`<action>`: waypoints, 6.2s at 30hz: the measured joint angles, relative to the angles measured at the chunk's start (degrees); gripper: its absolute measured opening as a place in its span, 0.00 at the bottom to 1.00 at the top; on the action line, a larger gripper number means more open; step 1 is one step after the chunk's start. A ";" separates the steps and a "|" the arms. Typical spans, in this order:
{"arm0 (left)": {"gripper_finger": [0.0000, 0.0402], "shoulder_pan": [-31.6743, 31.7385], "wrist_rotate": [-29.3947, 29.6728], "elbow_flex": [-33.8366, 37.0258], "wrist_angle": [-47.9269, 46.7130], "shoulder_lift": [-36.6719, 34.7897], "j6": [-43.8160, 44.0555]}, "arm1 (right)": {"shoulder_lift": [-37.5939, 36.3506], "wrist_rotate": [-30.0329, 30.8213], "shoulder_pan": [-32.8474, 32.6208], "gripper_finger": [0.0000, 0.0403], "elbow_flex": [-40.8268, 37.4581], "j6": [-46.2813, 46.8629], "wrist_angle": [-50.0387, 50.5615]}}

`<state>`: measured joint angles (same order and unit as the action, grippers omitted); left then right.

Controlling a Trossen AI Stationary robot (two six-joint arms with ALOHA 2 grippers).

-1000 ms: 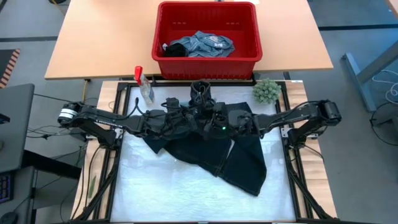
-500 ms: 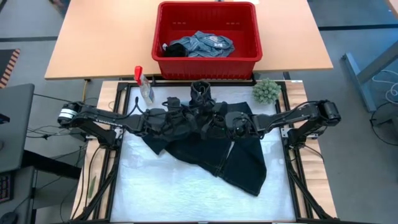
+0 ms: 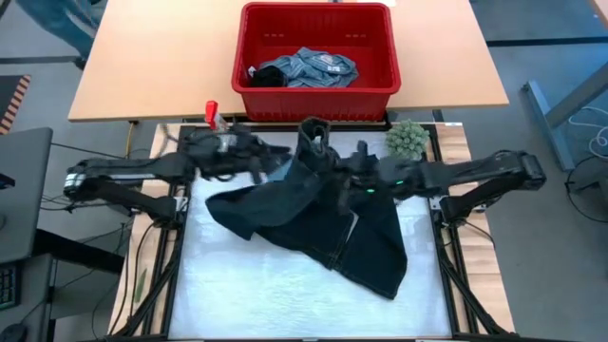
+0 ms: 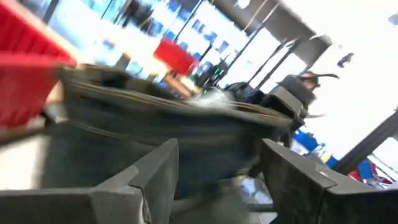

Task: Fold Laundry from Bin
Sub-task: Fold the black pants from the red laundry bin

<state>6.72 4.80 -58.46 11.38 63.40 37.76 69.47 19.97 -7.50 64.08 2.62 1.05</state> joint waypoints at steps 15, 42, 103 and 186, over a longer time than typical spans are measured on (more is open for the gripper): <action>0.52 -2.24 -7.76 -0.02 8.62 -5.37 -7.56 | -5.50 -39.77 0.01 0.14 18.53 -13.84 -9.80; 0.78 -6.20 -14.17 -0.02 15.01 1.92 -30.61 | -3.62 -35.79 0.95 0.14 19.54 -8.01 -0.74; 0.01 -10.18 5.42 -62.25 -25.46 16.78 -52.10 | -7.07 -23.97 0.47 0.77 23.75 2.99 16.82; 0.61 -12.29 3.47 -73.48 -59.39 31.19 -44.92 | 14.23 -16.07 -2.87 0.09 30.88 3.30 -13.65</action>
<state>-5.57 8.26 -131.94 -48.01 94.58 -7.15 83.70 3.90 -10.37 94.96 5.91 -12.60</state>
